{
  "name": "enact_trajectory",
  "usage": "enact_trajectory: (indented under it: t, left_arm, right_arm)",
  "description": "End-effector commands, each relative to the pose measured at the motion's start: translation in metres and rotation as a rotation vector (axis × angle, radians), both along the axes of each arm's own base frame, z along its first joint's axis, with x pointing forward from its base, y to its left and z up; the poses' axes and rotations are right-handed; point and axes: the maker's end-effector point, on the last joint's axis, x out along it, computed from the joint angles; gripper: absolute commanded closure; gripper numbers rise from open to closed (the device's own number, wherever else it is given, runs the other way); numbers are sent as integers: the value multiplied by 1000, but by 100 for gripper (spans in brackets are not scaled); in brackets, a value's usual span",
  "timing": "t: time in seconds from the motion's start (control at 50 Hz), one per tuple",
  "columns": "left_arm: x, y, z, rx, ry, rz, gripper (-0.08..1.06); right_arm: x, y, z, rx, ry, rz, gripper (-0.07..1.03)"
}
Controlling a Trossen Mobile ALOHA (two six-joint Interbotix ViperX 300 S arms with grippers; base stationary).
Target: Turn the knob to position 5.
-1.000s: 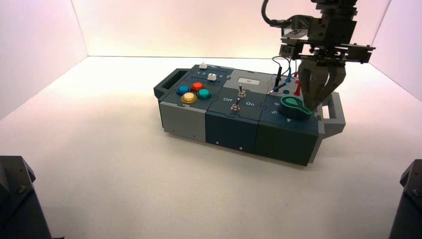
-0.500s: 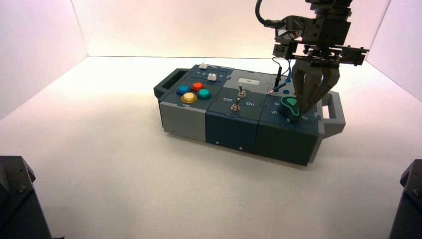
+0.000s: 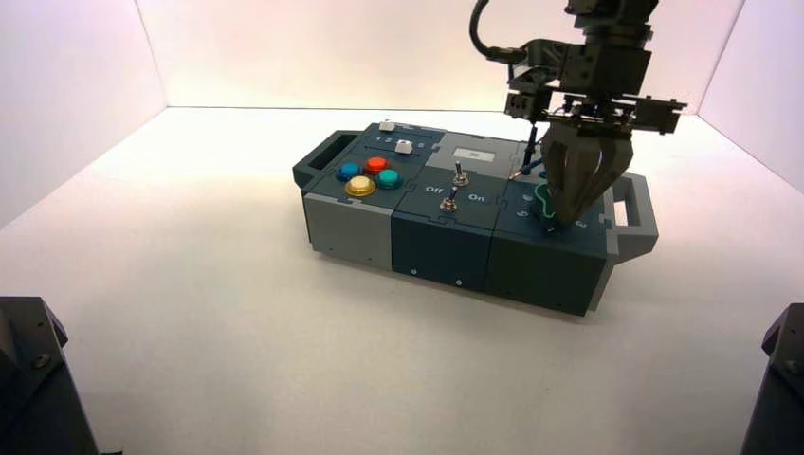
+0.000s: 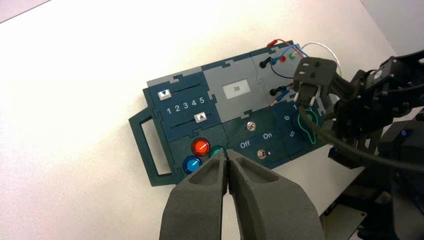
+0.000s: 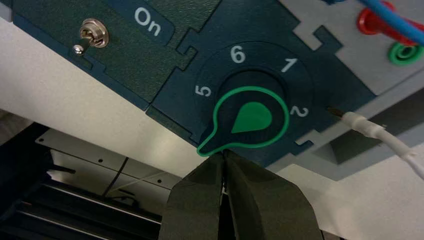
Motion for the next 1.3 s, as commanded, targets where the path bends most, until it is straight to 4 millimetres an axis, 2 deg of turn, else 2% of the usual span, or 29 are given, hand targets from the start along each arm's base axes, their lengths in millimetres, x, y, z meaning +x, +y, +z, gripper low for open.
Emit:
enact_trajectory:
  t: [0.02,0.5,1.3]
  left_arm:
    - [1,0,17,-23,-46,0,98]
    - [1,-1,18,-24,-47,0,98]
    - [1,-1,17,-23,-45,0,98]
  right_arm:
    - [8,11,8,24,-33,15,98]
    - [20,20,12,38,-53,19,98]
    - [24,25,9,36,-48,30,98]
